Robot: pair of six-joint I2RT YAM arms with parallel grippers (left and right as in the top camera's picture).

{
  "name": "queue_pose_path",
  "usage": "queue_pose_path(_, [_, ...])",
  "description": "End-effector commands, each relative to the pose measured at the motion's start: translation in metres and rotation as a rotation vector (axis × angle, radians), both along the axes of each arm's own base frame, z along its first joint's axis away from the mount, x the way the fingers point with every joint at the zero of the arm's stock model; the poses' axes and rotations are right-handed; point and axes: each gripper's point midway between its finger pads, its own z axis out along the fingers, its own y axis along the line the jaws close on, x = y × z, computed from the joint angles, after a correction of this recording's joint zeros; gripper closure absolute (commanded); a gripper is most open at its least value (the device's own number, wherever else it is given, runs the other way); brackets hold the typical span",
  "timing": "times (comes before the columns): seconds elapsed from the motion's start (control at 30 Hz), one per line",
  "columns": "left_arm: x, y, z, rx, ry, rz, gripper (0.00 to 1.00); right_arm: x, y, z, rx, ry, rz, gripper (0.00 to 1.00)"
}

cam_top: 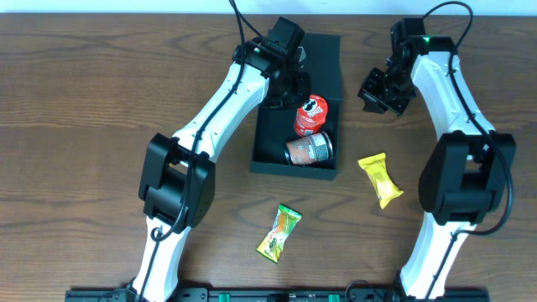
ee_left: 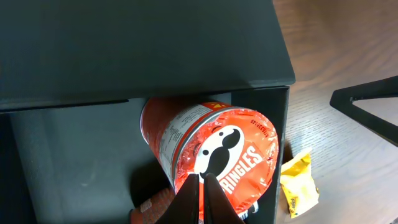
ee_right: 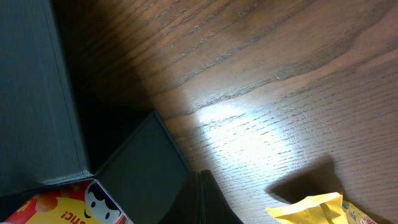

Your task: Pack container

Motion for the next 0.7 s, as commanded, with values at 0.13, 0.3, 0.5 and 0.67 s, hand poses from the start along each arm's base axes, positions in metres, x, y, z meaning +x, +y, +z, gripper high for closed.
queue_pose_path(0.13, [0.003, 0.004, -0.018, 0.039, 0.023, 0.013, 0.94, -0.001, -0.002, -0.004, -0.023, 0.005, 0.022, 0.98])
queue_pose_path(0.3, [0.006, 0.009, -0.020, 0.070, 0.008, 0.024, 0.94, -0.002, -0.004, -0.004, -0.030, 0.009, 0.021, 0.98])
queue_pose_path(0.5, [0.012, 0.028, -0.027, 0.177, -0.026, 0.060, 0.94, -0.002, -0.004, -0.004, -0.030, 0.009, 0.021, 0.98])
queue_pose_path(0.67, [0.017, 0.046, -0.031, 0.278, -0.056, 0.091, 0.94, -0.002, -0.003, -0.004, -0.031, 0.008, 0.027, 0.98])
